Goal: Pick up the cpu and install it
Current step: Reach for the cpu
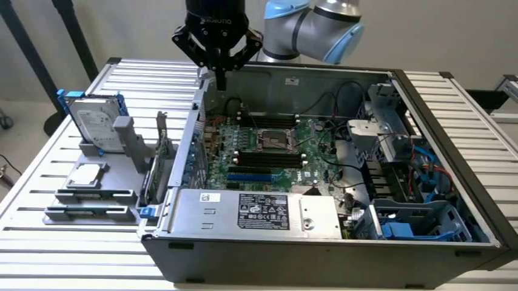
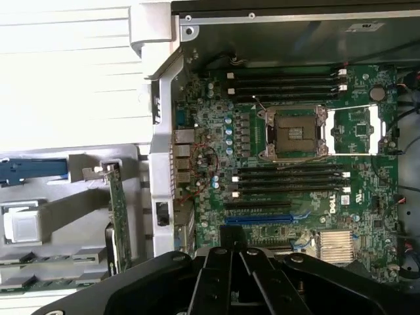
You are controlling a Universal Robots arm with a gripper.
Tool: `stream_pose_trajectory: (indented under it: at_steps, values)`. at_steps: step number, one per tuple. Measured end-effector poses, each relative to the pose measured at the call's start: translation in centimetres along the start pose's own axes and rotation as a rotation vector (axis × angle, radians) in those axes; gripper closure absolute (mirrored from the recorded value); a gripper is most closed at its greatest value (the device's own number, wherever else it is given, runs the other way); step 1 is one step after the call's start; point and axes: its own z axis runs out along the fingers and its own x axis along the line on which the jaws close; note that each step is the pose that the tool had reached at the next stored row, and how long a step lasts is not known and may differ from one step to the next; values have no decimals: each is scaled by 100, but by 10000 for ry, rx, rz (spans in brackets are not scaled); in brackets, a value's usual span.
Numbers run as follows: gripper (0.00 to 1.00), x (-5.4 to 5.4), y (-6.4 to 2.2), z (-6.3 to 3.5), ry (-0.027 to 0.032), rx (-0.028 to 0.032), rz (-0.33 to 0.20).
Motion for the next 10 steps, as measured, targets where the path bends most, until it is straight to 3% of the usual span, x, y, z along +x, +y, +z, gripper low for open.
stream_pose_trajectory:
  at_steps: [10]
  values:
    - [89,456,-33,6,3,1,-1]
